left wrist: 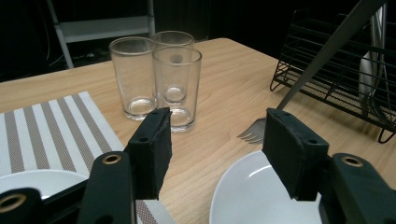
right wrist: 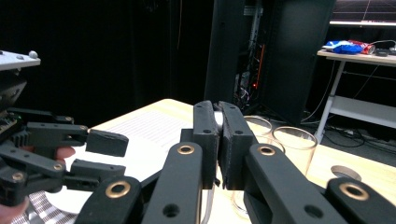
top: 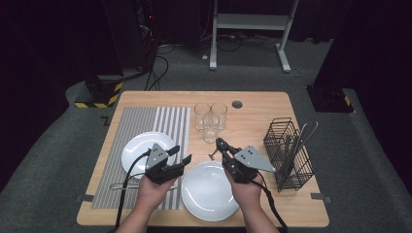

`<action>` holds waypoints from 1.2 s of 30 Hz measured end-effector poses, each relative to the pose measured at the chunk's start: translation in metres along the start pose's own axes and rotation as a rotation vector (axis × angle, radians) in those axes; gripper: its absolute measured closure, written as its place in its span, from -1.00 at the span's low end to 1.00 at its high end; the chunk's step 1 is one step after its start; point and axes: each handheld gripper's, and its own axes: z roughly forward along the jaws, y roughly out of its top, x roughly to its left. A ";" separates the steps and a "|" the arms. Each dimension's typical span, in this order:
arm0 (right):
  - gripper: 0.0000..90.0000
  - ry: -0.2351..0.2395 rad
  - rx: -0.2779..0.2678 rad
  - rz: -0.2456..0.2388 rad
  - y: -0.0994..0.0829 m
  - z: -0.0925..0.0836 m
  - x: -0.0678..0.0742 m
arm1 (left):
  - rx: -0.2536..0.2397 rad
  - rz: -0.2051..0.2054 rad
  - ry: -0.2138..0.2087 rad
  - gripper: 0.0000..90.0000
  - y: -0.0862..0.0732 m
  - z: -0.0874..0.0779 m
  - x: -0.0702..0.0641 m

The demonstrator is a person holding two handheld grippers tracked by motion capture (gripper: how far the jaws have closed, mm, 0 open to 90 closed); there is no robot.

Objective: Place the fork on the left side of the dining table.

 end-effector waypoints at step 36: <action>0.92 0.065 0.038 0.041 0.007 0.025 0.016 | -0.011 0.037 -0.082 0.12 0.024 0.028 -0.028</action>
